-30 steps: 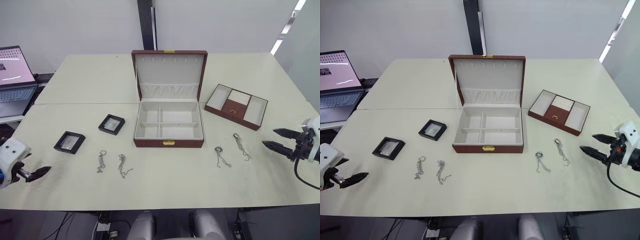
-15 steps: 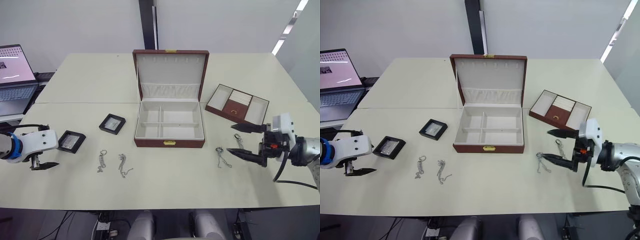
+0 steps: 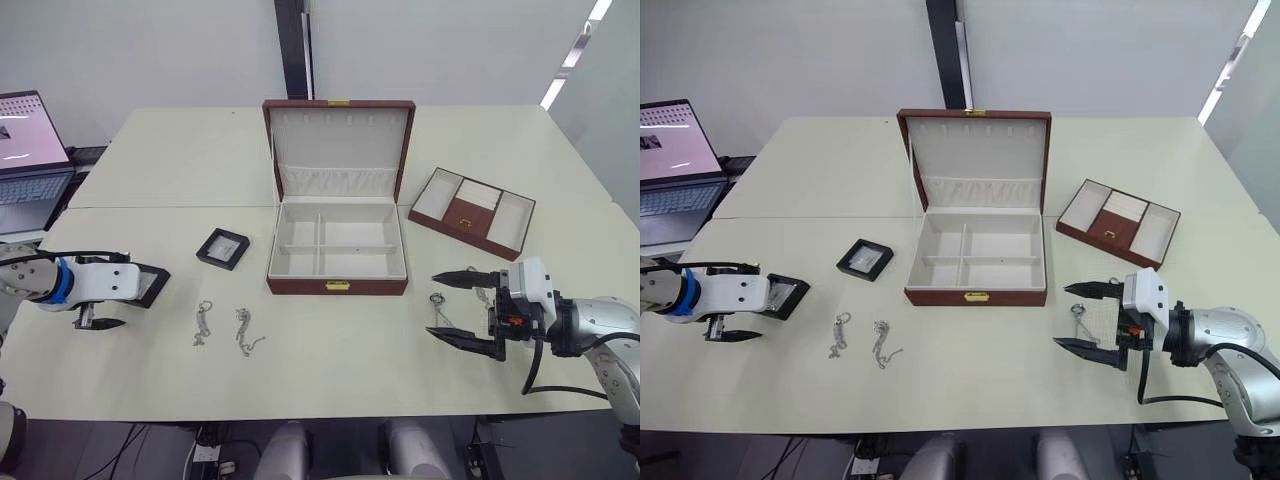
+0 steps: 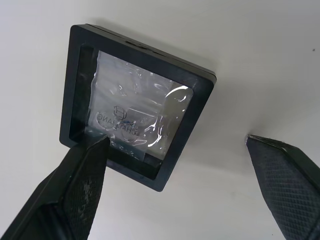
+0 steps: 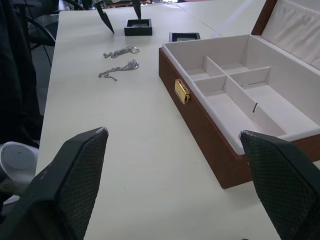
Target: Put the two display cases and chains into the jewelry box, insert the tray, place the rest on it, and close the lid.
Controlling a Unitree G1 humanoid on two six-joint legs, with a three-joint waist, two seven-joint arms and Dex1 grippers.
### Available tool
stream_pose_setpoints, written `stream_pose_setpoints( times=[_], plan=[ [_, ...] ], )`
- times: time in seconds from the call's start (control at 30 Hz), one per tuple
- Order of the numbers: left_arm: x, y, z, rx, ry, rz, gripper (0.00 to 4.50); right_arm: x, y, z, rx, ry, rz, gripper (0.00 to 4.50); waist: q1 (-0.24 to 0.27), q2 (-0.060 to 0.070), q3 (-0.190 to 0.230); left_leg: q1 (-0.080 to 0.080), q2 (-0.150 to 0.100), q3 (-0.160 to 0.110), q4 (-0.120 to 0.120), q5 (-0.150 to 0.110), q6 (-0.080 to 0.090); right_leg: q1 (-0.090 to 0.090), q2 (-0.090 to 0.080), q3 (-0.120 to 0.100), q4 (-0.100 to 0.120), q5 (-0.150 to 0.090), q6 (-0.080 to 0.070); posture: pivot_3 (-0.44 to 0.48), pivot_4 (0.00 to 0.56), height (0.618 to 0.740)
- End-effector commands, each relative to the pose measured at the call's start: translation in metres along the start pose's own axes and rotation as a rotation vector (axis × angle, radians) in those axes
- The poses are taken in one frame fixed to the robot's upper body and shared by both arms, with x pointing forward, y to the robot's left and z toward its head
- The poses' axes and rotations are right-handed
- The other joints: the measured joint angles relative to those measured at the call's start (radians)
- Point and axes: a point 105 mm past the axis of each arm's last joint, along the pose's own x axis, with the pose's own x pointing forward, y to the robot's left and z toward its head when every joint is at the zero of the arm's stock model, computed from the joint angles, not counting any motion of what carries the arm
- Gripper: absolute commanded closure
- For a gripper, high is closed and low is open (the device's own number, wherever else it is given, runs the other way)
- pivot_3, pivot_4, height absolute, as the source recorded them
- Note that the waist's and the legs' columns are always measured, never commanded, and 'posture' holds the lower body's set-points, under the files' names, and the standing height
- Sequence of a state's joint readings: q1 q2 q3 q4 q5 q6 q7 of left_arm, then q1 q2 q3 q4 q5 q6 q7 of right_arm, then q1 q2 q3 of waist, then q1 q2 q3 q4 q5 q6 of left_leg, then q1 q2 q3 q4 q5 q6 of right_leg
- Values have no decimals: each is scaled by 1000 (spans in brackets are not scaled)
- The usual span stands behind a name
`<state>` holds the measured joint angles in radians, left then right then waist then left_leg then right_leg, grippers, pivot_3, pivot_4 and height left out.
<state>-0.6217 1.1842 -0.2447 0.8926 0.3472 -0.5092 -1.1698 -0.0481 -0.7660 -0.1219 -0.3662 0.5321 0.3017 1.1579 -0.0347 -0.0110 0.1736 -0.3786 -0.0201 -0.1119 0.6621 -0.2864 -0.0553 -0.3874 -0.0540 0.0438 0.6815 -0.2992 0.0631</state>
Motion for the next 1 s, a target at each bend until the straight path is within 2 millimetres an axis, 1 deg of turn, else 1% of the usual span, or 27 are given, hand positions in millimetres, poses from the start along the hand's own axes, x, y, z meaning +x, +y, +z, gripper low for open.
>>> stream_pose_setpoints(
  times=[0.03,0.1,0.13,0.17,0.23,0.3,0.4,0.43,0.63,0.77,1.0],
  plan=[
    [5,-5,-1,7,5,-29,883,0,2,7,-28,-23,16,0,0,1,0,0,0,0,0,0,0,0,0,0,0,0,0,0,150,740],
    [4,-6,-2,0,6,-32,1538,0,2,6,-25,-21,18,0,0,1,0,0,0,0,0,0,0,0,0,0,0,0,0,0,150,740],
    [5,-8,-2,-6,1,-38,1782,1,3,5,-21,-20,21,0,0,1,0,0,0,0,0,0,0,0,0,0,0,0,0,0,150,740],
    [5,-9,-2,-10,-4,-43,2145,1,3,4,-18,-19,24,0,0,1,0,0,0,0,0,0,0,0,0,0,0,0,0,0,150,740],
    [7,-11,0,-15,-16,-48,2701,1,4,2,-13,-16,27,0,0,1,0,0,0,0,0,0,0,0,0,0,0,0,0,0,150,740],
    [8,-11,1,-16,-22,-46,3268,0,3,1,-12,-14,28,0,0,1,0,0,0,0,0,0,0,0,0,0,0,0,0,0,150,740],
    [8,-10,2,-18,-27,-44,4235,0,2,0,-12,-13,27,0,0,1,0,0,0,0,0,0,0,0,0,0,0,0,0,0,150,740],
    [8,-9,3,-19,-29,-44,4481,0,2,0,-11,-12,27,0,0,1,0,0,0,0,0,0,0,0,0,0,0,0,0,0,150,740],
    [7,-7,5,-40,-46,-37,4481,0,4,0,-8,-18,31,0,-1,1,0,0,0,0,0,0,0,0,0,0,0,0,0,0,150,740],
    [2,-4,4,-57,-45,-33,4481,-1,5,1,-6,-26,36,0,-1,1,0,0,0,0,0,0,0,0,0,0,0,0,0,0,150,740],
    [-10,5,11,-90,-80,-26,4481,-2,5,0,-12,-29,37,0,-1,0,0,0,0,0,0,0,0,0,0,0,0,0,0,0,150,740]
  ],
)
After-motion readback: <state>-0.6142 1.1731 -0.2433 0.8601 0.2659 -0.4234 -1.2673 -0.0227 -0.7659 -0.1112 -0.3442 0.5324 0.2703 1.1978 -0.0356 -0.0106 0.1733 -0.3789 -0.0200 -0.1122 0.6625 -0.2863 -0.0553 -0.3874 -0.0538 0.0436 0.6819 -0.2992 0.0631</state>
